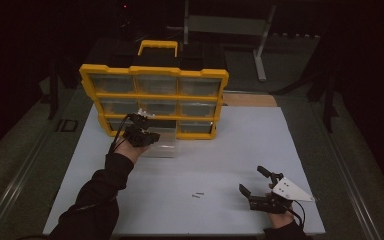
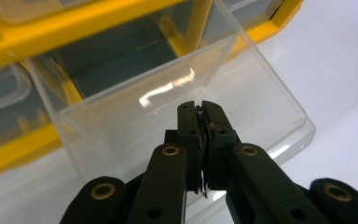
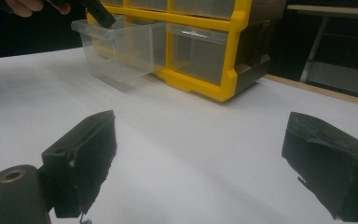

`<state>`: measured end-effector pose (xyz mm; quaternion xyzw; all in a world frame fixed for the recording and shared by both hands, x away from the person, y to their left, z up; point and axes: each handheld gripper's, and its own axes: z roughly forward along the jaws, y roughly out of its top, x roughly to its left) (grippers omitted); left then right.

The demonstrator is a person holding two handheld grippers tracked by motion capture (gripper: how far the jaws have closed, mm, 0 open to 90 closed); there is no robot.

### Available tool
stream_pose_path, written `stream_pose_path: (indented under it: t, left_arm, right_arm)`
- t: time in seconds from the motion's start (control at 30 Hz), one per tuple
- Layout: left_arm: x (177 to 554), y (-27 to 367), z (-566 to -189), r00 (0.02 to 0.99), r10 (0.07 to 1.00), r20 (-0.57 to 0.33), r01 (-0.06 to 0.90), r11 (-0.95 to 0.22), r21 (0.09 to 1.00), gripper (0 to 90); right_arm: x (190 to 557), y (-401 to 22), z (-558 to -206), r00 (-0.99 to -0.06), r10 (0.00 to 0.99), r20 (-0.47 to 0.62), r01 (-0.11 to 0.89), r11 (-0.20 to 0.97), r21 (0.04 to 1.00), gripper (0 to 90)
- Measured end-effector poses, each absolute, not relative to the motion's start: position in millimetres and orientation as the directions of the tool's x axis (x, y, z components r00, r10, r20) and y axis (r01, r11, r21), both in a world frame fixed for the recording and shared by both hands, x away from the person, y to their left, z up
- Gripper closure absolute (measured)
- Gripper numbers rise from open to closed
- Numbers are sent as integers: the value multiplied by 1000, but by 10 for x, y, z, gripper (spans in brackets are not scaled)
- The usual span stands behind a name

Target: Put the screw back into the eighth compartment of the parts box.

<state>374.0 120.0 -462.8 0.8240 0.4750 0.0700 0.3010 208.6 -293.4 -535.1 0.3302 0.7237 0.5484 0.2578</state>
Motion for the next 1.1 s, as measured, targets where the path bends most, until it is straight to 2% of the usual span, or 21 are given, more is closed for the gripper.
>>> stream_pose_path:
  t: [0.2, 0.23, 0.27, 0.3, 0.4, 0.6, 0.7, 0.8, 1.1]
  left_arm:
    - [3797, 1153, -4659, 498, 849, -178, 779, -347, 523, 859]
    - [3807, 1135, -4658, 490, 853, -178, 785, -343, 516, 804]
    - [3811, 1127, -4653, 488, 855, -177, 787, -342, 514, 705]
    - [3816, 1116, -4643, 478, 860, -177, 791, -334, 513, 670]
    - [3831, 1091, -4604, 448, 880, -160, 798, -312, 516, 443]
    - [3841, 1104, -4529, 438, 882, -175, 805, -298, 513, 134]
    - [3822, 1113, -4503, 451, 874, -179, 803, -309, 510, 34]
    - [3785, 1113, -4486, 470, 866, -172, 795, -330, 510, 1]
    - [3644, 1153, -4387, 539, 822, -184, 750, -370, 548, 0]
  right_arm:
    - [2087, -2933, -5353, -649, 760, -12, 196, 183, 963, 102]
    - [2087, -2933, -5353, -650, 760, -11, 197, 182, 963, 102]
    - [2087, -2932, -5354, -650, 760, -12, 196, 183, 963, 102]
    - [2088, -2932, -5354, -650, 760, -11, 196, 182, 963, 102]
    - [2088, -2934, -5353, -650, 760, -11, 197, 182, 963, 101]
    - [2088, -2936, -5353, -650, 760, -12, 196, 182, 964, 102]
    - [2088, -2935, -5353, -649, 760, -11, 195, 180, 964, 102]
    - [2086, -2935, -5351, -649, 760, -12, 195, 182, 964, 102]
    - [2084, -2933, -5348, -650, 760, -11, 195, 181, 964, 102]
